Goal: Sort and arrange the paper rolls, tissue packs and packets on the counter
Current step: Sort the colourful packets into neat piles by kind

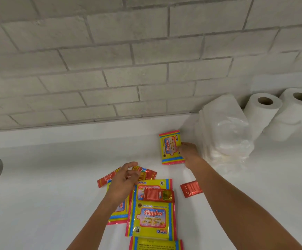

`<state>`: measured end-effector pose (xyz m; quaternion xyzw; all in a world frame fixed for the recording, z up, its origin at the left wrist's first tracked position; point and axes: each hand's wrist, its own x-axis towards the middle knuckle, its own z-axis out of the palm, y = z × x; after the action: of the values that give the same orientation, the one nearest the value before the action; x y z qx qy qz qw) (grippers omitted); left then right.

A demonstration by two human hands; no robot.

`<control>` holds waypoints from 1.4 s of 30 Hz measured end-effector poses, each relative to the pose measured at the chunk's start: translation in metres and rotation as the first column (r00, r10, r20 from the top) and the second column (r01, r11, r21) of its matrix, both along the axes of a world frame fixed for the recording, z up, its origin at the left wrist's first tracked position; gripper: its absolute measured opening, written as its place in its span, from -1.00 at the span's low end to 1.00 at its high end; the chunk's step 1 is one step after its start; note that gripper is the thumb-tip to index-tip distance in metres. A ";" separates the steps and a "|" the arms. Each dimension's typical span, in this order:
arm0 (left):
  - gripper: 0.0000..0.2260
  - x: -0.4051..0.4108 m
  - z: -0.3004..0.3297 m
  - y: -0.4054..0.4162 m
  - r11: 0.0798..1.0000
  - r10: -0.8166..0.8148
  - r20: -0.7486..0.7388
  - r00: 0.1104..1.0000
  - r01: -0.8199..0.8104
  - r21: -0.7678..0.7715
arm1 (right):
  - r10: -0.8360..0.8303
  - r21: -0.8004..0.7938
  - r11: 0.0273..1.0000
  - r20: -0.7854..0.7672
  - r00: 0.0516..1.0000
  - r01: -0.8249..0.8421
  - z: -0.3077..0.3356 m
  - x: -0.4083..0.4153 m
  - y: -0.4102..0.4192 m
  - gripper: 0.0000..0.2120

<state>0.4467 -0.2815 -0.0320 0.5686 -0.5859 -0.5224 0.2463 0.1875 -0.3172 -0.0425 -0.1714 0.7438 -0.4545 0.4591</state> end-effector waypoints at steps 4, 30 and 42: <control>-0.76 0.004 -0.003 -0.003 1.000 0.018 0.012 1.000 -0.018 -0.005 | 0.015 0.001 1.000 -0.006 1.000 -0.015 -0.001 0.000 -0.009 -0.73; -0.81 0.010 0.001 0.008 0.997 -0.022 0.067 0.998 0.026 -0.069 | 0.268 0.166 0.963 -0.574 0.774 -0.211 -0.001 0.017 -0.021 -0.79; -0.63 0.016 -0.012 0.071 0.847 -0.259 0.591 0.764 0.474 -0.241 | 0.341 0.003 0.902 -0.620 0.707 -0.433 0.011 0.039 0.070 -0.73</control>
<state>0.4625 -0.2109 -0.0437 0.5049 -0.8211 -0.2577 0.0671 0.2262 -0.2476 -0.0311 -0.4925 0.7637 -0.3203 0.2678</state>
